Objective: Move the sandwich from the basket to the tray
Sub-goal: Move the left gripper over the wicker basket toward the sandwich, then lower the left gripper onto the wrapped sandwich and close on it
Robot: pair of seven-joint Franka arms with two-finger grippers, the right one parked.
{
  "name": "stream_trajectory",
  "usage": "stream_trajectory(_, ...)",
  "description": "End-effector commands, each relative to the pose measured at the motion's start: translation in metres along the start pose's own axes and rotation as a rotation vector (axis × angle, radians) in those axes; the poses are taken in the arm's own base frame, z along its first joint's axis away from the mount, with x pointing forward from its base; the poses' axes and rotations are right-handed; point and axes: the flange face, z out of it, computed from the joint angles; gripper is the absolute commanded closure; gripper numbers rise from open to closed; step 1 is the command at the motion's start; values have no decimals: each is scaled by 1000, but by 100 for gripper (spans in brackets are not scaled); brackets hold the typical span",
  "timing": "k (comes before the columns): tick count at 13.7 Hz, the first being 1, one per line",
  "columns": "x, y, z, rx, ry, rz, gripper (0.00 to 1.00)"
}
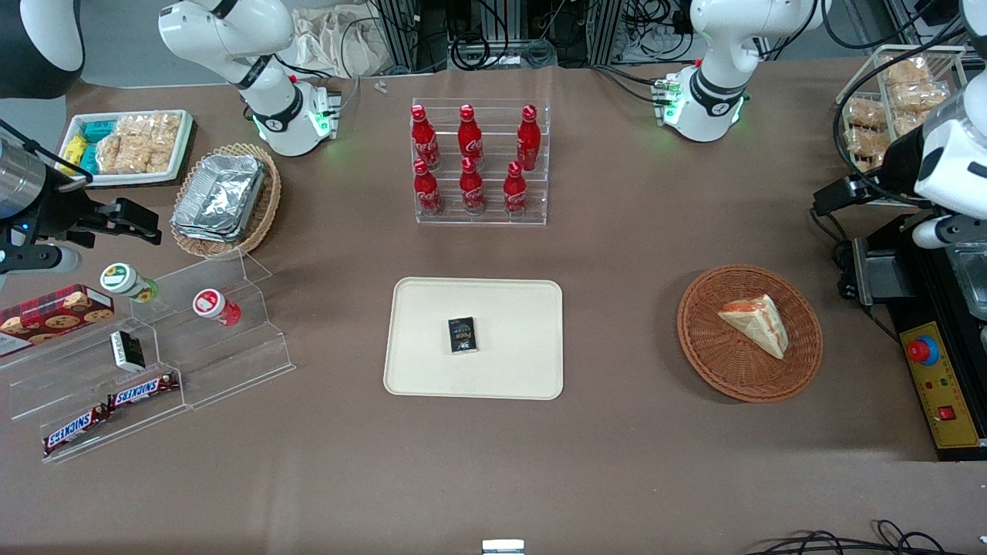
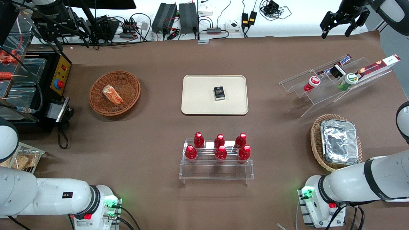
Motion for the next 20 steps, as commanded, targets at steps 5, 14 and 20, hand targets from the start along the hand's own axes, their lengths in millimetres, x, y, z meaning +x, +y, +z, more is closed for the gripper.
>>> stream_trajectory(5, 20, 0, 94, -12, 23, -375, 0)
stream_trajectory(14, 23, -17, 234, -80, 113, -524, 0)
stream_trajectory(20, 44, -19, 296, -79, 123, -532, 0)
